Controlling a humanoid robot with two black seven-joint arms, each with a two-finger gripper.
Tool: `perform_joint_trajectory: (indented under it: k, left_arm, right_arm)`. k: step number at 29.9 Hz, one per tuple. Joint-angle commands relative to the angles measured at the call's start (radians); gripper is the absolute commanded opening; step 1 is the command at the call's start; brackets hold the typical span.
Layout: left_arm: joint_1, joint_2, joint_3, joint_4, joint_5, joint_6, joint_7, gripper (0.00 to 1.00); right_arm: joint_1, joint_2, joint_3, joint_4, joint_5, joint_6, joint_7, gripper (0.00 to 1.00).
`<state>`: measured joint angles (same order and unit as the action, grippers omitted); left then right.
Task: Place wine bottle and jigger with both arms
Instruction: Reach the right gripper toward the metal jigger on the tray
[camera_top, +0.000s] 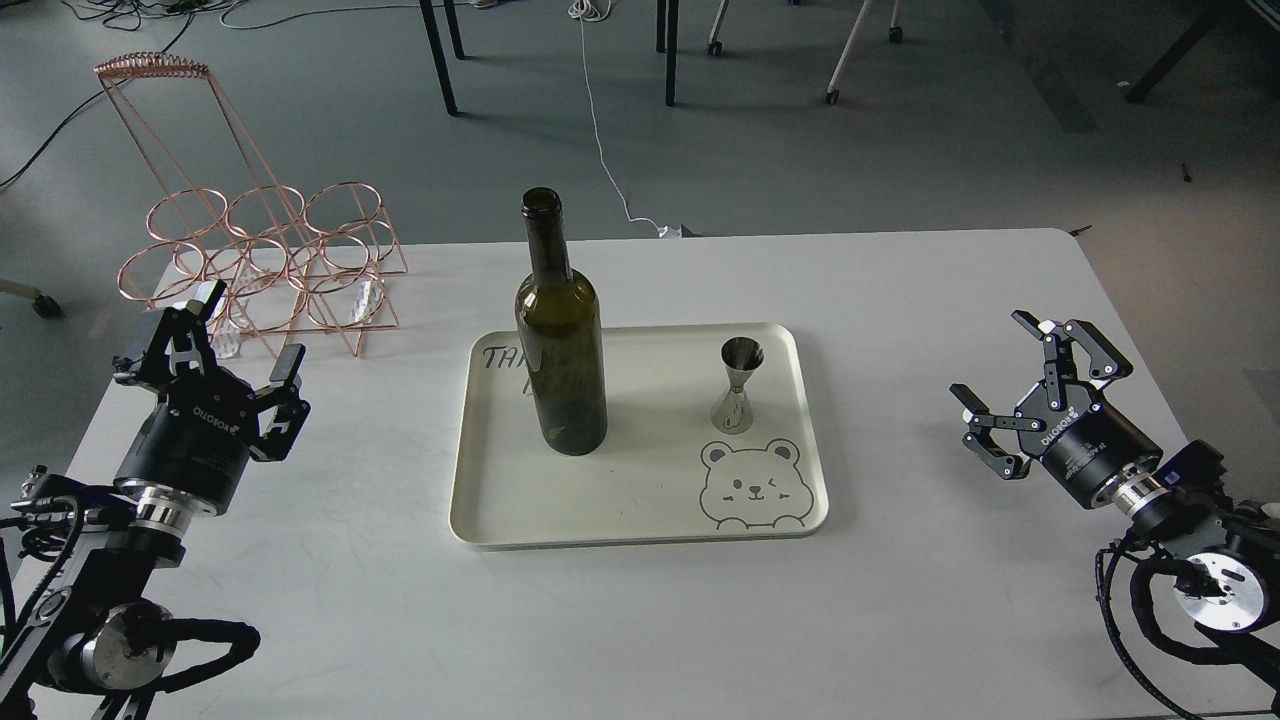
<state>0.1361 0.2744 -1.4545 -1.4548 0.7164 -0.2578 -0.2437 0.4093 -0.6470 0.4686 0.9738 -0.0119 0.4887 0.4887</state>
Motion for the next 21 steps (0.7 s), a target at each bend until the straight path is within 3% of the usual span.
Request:
perform_joint_trajectory:
  k: [1, 6, 10, 14, 18, 21]
  left_arm:
    - [0.003, -0.012, 0.0, -0.001, 0.0, -0.001, -0.002, 0.98]
    - [0.005, -0.014, 0.013, 0.001, 0.0, -0.008, -0.003, 0.98]
    - [0.002, -0.007, 0.013, 0.001, -0.005, -0.061, -0.072, 0.98]
    - [0.002, -0.007, 0.013, -0.004, -0.005, -0.081, -0.088, 0.98]
    - [0.017, -0.012, 0.009, -0.033, -0.008, -0.078, -0.175, 0.98]
    - [0.02, -0.014, 0.014, -0.053, -0.009, -0.074, -0.186, 0.98]
  right_arm:
    - [0.0, 0.001, -0.001, -0.001, -0.04, 0.0, 0.0, 0.99]
    - [0.002, 0.001, 0.004, 0.0, -0.103, 0.0, 0.0, 0.99]
    - [0.049, -0.011, 0.004, 0.003, -0.271, 0.0, 0.0, 0.99]
    - [0.088, -0.031, 0.007, 0.006, -0.566, -0.061, 0.0, 0.99]
    - [0.112, -0.052, 0.01, 0.052, -0.859, -0.178, 0.0, 0.99]
    - [0.117, -0.049, 0.007, 0.095, -1.032, -0.335, 0.0, 0.99]
